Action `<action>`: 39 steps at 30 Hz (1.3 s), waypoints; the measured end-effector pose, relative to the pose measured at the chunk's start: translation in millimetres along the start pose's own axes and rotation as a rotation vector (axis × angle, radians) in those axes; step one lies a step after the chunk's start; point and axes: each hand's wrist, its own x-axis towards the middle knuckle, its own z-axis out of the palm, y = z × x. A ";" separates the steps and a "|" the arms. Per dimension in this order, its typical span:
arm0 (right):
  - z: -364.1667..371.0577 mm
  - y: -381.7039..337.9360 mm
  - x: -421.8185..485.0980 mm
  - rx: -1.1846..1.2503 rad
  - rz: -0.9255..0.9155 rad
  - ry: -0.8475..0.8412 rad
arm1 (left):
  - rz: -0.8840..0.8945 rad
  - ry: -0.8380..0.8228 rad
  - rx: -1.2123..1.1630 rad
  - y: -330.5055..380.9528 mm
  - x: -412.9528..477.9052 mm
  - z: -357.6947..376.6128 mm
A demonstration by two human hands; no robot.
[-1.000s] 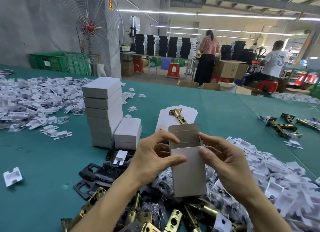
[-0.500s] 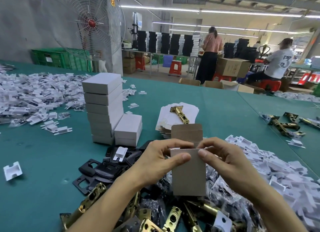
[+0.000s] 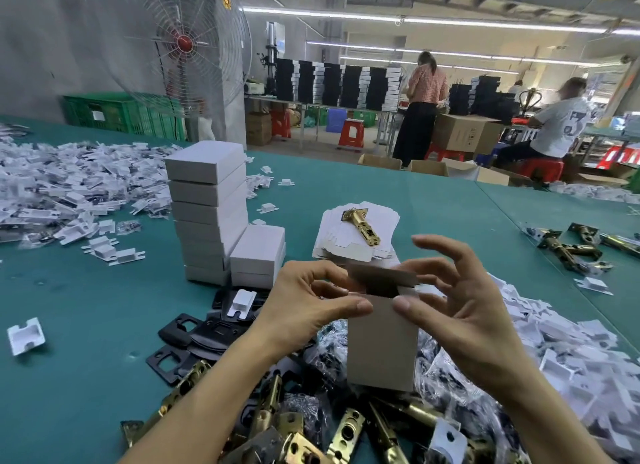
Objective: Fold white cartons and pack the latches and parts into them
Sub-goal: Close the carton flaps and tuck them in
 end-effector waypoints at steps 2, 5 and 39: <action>2.0 -3.0 0.9 -0.060 -0.002 0.015 | -0.007 0.014 -0.041 -0.1 -1.0 1.7; 2.2 -2.7 2.2 -0.116 0.018 0.082 | 0.024 0.034 -0.006 1.5 -1.4 2.8; -3.4 -10.4 3.8 -0.330 0.047 0.070 | 0.088 0.121 0.118 2.2 -1.2 13.4</action>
